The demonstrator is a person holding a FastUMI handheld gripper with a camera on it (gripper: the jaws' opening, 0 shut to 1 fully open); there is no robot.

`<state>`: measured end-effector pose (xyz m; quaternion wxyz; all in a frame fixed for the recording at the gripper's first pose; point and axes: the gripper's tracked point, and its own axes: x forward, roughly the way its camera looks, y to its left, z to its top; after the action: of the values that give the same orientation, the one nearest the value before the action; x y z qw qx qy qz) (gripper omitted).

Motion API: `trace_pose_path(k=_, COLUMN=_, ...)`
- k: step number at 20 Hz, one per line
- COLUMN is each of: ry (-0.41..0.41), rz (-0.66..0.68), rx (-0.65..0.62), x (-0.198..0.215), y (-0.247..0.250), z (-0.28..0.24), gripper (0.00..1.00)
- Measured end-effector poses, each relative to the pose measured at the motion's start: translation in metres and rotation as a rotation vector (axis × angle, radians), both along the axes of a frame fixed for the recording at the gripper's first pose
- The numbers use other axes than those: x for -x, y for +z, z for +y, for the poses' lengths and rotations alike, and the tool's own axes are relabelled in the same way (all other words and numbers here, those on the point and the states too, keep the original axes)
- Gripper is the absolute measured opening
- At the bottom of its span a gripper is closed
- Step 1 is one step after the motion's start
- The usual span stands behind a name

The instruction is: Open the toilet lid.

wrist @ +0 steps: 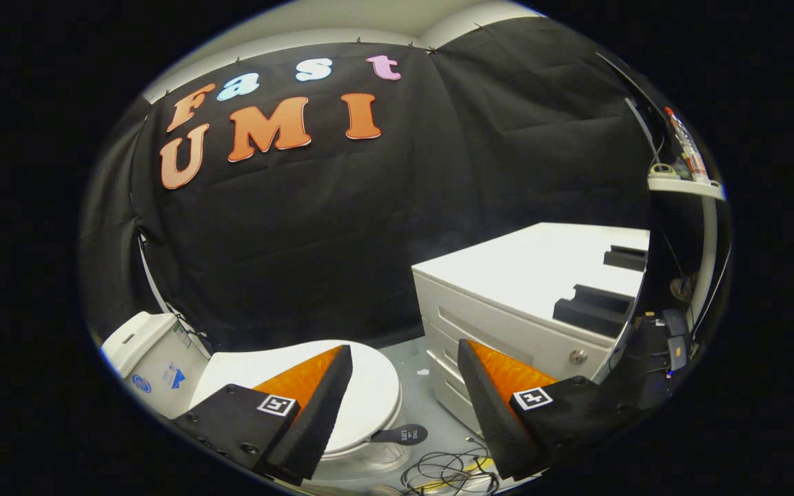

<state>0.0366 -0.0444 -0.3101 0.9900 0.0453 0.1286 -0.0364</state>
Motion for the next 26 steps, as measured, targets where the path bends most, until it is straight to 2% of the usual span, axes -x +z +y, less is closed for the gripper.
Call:
trace_pose_path(k=10, ry=-0.075, rz=0.167, rx=-0.202, x=0.003, y=-0.118, z=-0.025, gripper=0.99)
trace_pose_path(k=14, ry=-0.119, rz=0.218, rx=-0.362, x=0.005, y=-0.159, z=-0.030, gripper=0.99)
trace_pose_path(k=18, ry=-0.116, rz=0.326, rx=-0.561, x=0.034, y=-0.184, z=-0.021, gripper=0.97)
trace_pose_path(k=20, ry=-0.115, rz=0.330, rx=-0.647, x=0.038, y=-0.191, z=-0.021, gripper=0.88)
trace_pose_path(k=21, ry=-0.117, rz=0.332, rx=-0.685, x=0.038, y=-0.195, z=-0.021, gripper=0.75)
trace_pose_path(k=23, ry=-0.108, rz=0.344, rx=-0.774, x=0.034, y=-0.199, z=-0.014, gripper=0.71)
trace_pose_path(k=26, ry=-0.087, rz=0.338, rx=-0.888, x=0.031, y=-0.195, z=-0.006, gripper=0.71)
